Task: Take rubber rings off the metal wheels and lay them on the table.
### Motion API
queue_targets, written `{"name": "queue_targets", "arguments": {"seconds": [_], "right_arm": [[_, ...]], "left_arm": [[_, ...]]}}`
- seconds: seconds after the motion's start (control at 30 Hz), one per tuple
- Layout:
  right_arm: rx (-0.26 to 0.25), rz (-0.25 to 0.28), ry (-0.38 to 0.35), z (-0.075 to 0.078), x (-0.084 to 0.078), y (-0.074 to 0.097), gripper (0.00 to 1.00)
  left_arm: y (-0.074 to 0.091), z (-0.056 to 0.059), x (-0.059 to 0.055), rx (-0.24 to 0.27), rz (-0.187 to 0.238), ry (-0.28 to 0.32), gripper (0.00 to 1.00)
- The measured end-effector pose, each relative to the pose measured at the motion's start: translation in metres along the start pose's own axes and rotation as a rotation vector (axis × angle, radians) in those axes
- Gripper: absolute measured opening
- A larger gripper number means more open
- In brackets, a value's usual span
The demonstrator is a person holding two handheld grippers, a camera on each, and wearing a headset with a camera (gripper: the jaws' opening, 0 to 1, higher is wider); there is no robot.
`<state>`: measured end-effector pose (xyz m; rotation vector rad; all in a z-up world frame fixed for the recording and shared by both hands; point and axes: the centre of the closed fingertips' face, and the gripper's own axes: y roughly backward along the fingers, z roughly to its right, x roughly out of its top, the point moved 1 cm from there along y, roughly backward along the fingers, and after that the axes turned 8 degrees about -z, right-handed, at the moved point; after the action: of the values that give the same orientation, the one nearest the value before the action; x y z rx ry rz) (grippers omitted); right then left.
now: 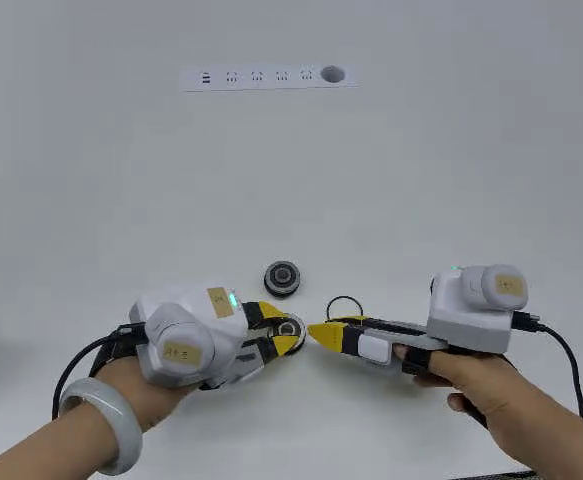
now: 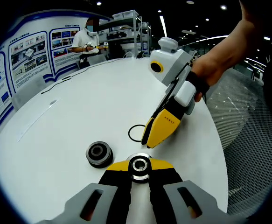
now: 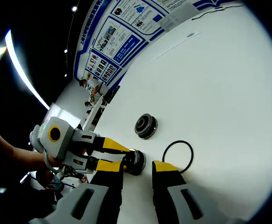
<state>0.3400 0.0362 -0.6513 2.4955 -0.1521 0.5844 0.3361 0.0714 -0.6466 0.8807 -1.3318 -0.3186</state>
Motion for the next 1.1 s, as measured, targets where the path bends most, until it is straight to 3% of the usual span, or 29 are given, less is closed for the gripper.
{"name": "queue_targets", "arguments": {"seconds": [0.4,0.73,0.97,1.03,1.1], "right_arm": [[0.043,-0.038,-0.047,-0.005,-0.005,-0.012,0.25],[0.075,-0.032,-0.111,-0.006,-0.004,-0.016,0.25],[0.085,-0.035,-0.127,-0.008,-0.003,-0.015,0.26],[0.113,-0.055,-0.158,-0.012,-0.006,-0.013,0.23],[0.114,-0.057,-0.139,-0.012,-0.006,-0.012,0.23]], "left_arm": [[0.0,-0.002,-0.002,0.005,0.012,0.012,0.13],[0.001,-0.003,-0.002,0.005,0.02,0.013,0.13],[0.001,-0.002,-0.002,0.003,0.02,0.012,0.13],[0.001,-0.002,-0.002,0.004,0.019,0.011,0.13],[0.001,-0.002,-0.002,0.004,0.02,0.011,0.13]]}}
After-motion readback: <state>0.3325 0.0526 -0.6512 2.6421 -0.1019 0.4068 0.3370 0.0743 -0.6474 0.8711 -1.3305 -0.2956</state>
